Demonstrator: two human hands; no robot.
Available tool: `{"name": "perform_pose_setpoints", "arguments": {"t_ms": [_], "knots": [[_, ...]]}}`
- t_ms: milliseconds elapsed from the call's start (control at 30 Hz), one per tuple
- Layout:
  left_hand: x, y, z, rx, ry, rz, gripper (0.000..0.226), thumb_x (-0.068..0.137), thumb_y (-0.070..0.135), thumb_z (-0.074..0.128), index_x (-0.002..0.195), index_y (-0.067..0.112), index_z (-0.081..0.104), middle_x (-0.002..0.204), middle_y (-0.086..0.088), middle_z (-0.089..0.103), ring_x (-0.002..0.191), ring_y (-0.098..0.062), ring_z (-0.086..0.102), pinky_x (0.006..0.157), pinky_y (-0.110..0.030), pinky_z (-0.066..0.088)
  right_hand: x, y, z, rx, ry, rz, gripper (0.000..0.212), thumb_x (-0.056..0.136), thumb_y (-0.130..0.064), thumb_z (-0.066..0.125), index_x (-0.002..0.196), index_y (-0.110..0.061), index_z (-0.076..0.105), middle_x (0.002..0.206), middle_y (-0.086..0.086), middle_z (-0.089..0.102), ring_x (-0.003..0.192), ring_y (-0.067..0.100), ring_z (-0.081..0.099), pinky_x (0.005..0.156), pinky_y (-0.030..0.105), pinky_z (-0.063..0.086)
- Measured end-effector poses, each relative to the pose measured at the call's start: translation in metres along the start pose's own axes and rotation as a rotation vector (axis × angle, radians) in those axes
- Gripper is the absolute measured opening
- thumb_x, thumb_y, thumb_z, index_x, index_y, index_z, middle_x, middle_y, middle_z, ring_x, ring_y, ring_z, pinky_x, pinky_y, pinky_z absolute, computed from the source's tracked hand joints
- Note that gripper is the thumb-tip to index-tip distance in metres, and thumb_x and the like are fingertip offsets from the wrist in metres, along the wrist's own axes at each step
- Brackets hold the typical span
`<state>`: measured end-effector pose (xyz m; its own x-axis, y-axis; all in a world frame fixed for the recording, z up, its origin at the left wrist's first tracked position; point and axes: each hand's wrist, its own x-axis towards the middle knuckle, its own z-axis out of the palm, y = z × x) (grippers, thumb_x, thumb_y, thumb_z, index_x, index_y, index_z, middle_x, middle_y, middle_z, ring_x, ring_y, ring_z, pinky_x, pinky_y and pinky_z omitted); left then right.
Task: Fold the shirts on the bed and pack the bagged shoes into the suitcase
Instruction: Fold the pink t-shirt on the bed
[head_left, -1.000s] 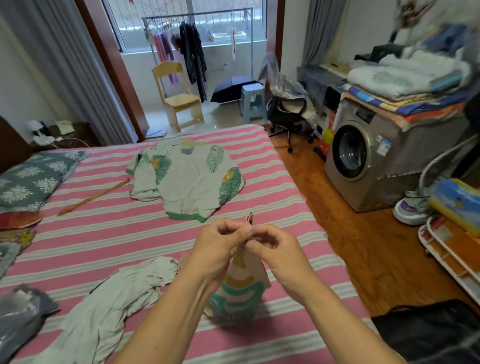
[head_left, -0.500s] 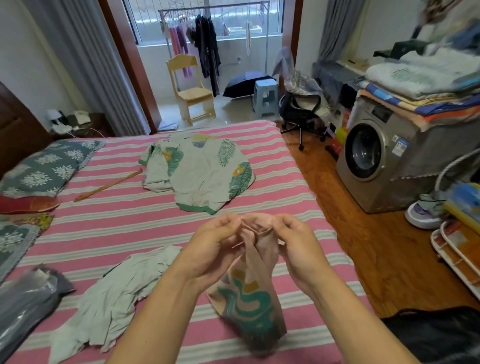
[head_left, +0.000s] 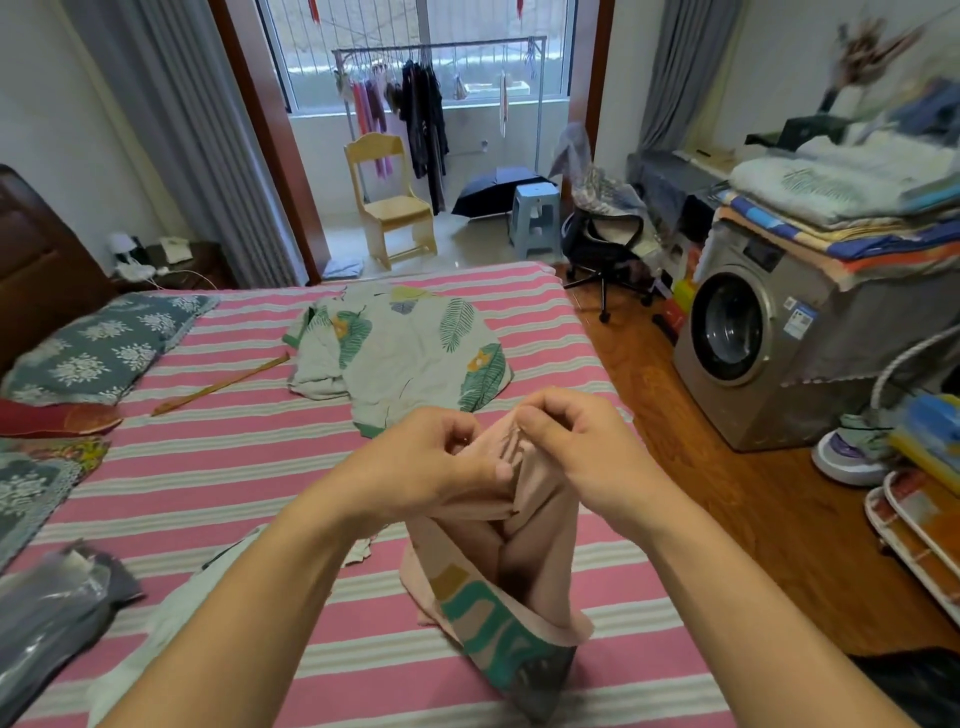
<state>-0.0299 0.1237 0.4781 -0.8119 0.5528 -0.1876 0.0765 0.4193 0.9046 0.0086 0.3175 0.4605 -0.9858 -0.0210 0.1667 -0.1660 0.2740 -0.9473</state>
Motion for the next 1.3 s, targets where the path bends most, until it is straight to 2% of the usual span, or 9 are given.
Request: {"name": "perform_pose_setpoints", "arguments": {"t_ms": [133, 233, 367, 533, 767, 933, 1000, 1133, 1300], "knots": [[0.012, 0.034, -0.017, 0.662, 0.075, 0.03, 0.018, 0.087, 0.027, 0.075, 0.079, 0.02, 0.06, 0.07, 0.003, 0.06, 0.062, -0.009, 0.052, 0.056, -0.027, 0.038, 0.013, -0.008, -0.015, -0.075, -0.016, -0.059, 0.01, 0.095, -0.017, 0.067, 0.088, -0.02, 0.073, 0.08, -0.005, 0.07, 0.073, 0.007, 0.061, 0.068, 0.022, 0.048], [0.02, 0.049, -0.021, 0.809, 0.292, 0.11, 0.016, 0.089, 0.018, 0.062, 0.079, 0.029, 0.054, 0.077, 0.007, 0.058, 0.073, -0.015, 0.057, 0.056, -0.031, 0.039, 0.016, 0.012, -0.017, -0.258, -0.115, -0.054, 0.017, 0.086, -0.02, 0.077, 0.081, -0.031, 0.065, 0.077, -0.02, 0.066, 0.071, -0.001, 0.058, 0.066, 0.017, 0.045], [0.04, 0.047, -0.032, 0.451, 0.697, 0.205, 0.011, 0.099, 0.018, 0.05, 0.094, 0.026, 0.055, 0.074, 0.0, 0.062, 0.066, -0.02, 0.062, 0.054, -0.041, 0.052, 0.014, 0.084, -0.015, -0.595, -0.115, 0.153, 0.013, 0.078, -0.021, 0.069, 0.076, -0.028, 0.059, 0.081, -0.006, 0.068, 0.079, 0.018, 0.064, 0.069, 0.035, 0.05], [0.066, 0.04, -0.076, -0.003, 0.821, 0.046, 0.028, 0.104, 0.007, 0.038, 0.1, 0.003, 0.065, 0.091, -0.021, 0.068, 0.081, -0.035, 0.07, 0.062, -0.049, 0.063, 0.013, 0.143, -0.028, -0.779, 0.057, 0.407, 0.023, 0.078, -0.01, 0.059, 0.06, -0.022, 0.049, 0.067, 0.001, 0.061, 0.074, 0.032, 0.061, 0.055, 0.035, 0.037], [0.059, 0.036, -0.163, -0.787, 1.134, 0.155, 0.039, 0.091, -0.008, 0.035, 0.077, 0.013, 0.065, 0.063, -0.008, 0.062, 0.053, -0.022, 0.063, 0.054, -0.032, 0.056, 0.051, 0.144, -0.066, -0.898, 0.484, 0.549, 0.02, 0.095, -0.013, 0.056, 0.101, -0.006, 0.073, 0.1, 0.014, 0.06, 0.089, 0.036, 0.06, 0.073, 0.035, 0.05], [0.035, -0.066, -0.21, -0.477, 1.382, -0.067, 0.03, 0.085, 0.015, 0.041, 0.08, 0.021, 0.07, 0.085, -0.012, 0.07, 0.078, -0.034, 0.072, 0.068, -0.052, 0.063, 0.08, 0.124, -0.096, -0.683, 0.802, 0.574, 0.028, 0.098, -0.01, 0.045, 0.119, 0.001, 0.058, 0.121, 0.026, 0.049, 0.106, 0.049, 0.054, 0.091, 0.05, 0.046], [0.02, -0.127, -0.196, -0.325, 1.386, -0.187, 0.027, 0.089, 0.016, 0.039, 0.084, 0.016, 0.065, 0.083, -0.015, 0.068, 0.073, -0.039, 0.071, 0.065, -0.055, 0.062, 0.084, 0.129, -0.093, -0.519, 0.875, 0.655, 0.029, 0.099, -0.009, 0.041, 0.124, 0.002, 0.05, 0.124, 0.03, 0.054, 0.106, 0.051, 0.057, 0.088, 0.051, 0.048], [-0.034, -0.231, -0.096, -0.259, 1.236, -0.508, 0.031, 0.1, 0.004, 0.035, 0.089, 0.009, 0.064, 0.078, -0.024, 0.068, 0.056, -0.032, 0.065, 0.059, -0.046, 0.058, 0.055, 0.171, -0.062, -0.062, 0.9, 0.704, 0.03, 0.097, 0.007, 0.027, 0.113, 0.003, 0.052, 0.086, 0.02, 0.058, 0.056, 0.029, 0.057, 0.035, 0.027, 0.048], [-0.103, -0.357, 0.029, -0.505, 0.971, -0.925, 0.034, 0.094, -0.012, 0.037, 0.104, -0.001, 0.067, 0.074, -0.027, 0.068, 0.053, -0.029, 0.062, 0.045, -0.033, 0.052, -0.063, 0.255, -0.036, -0.141, 0.651, 0.835, 0.033, 0.094, 0.012, 0.041, 0.104, -0.008, 0.065, 0.103, 0.019, 0.065, 0.072, 0.031, 0.063, 0.06, 0.038, 0.059]]}}
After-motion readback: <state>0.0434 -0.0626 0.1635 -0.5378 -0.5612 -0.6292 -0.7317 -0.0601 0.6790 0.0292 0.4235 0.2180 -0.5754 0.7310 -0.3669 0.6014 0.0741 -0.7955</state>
